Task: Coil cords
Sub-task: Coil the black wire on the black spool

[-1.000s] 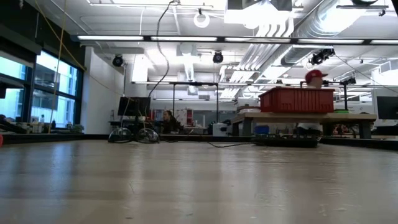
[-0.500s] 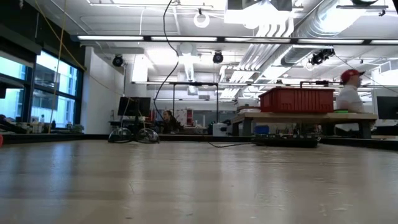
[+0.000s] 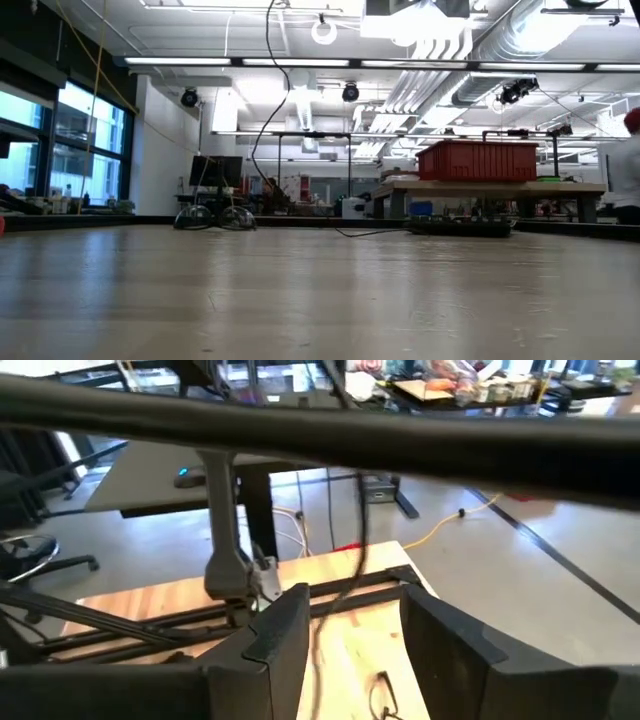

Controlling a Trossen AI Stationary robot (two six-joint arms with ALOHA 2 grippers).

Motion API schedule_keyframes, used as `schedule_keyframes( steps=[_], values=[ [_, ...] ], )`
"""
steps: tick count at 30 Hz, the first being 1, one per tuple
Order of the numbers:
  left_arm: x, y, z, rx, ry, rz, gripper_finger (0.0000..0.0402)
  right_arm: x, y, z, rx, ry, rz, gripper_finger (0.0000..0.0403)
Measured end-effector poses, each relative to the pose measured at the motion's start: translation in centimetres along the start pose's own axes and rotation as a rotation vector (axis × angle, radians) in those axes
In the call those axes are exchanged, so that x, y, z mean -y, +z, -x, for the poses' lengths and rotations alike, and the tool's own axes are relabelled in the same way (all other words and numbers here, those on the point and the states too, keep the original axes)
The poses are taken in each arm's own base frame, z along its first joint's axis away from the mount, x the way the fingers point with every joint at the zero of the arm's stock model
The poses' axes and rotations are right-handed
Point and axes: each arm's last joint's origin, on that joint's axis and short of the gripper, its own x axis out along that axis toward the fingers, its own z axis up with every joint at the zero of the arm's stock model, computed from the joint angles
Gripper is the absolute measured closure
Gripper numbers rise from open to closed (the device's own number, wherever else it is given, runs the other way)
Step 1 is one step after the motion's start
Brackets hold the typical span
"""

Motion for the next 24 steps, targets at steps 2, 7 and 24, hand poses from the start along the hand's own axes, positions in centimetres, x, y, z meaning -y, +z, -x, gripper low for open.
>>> schedule_keyframes(
  steps=[2, 7, 24],
  values=[
    [-0.01, 0.02, 0.00, 0.002, 0.001, 0.001, 0.0397, -0.05, 0.01, 0.00, 0.001, 0.007, 0.002, 0.0251],
    [-0.03, 0.11, -0.04, 0.010, 0.006, 0.008, 0.0397, -0.09, 0.04, 0.00, 0.004, 0.020, 0.002, 0.0252],
    [0.03, 0.19, -0.08, 0.026, -0.014, 0.037, 0.0397, 0.06, 0.37, -0.01, 0.036, 0.032, -0.002, 0.0284]
  ],
)
